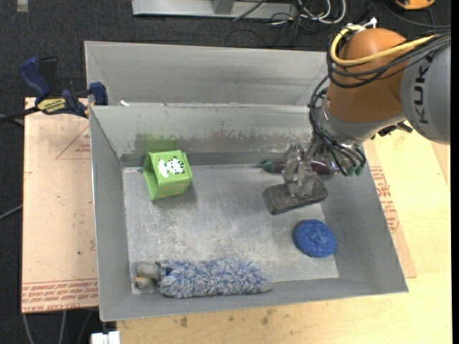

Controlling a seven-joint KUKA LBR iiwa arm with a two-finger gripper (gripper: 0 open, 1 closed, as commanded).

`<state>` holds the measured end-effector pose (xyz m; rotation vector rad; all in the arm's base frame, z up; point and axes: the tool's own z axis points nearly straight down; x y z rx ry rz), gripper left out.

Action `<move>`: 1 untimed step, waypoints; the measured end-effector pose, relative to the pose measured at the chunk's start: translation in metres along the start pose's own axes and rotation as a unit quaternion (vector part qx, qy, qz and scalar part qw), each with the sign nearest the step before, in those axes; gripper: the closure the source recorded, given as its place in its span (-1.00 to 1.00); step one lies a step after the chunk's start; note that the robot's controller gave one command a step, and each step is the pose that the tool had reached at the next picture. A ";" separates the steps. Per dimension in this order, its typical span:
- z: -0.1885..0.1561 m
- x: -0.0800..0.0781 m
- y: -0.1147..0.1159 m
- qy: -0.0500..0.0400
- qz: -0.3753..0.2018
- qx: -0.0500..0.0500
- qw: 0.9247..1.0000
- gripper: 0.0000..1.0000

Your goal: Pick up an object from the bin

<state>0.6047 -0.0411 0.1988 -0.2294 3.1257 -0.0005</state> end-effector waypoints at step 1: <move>-0.048 -0.005 -0.004 0.005 -0.029 -0.001 1.000 1.00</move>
Offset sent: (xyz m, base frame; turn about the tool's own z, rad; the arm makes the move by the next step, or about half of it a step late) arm -0.0087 -0.0137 0.1204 0.0069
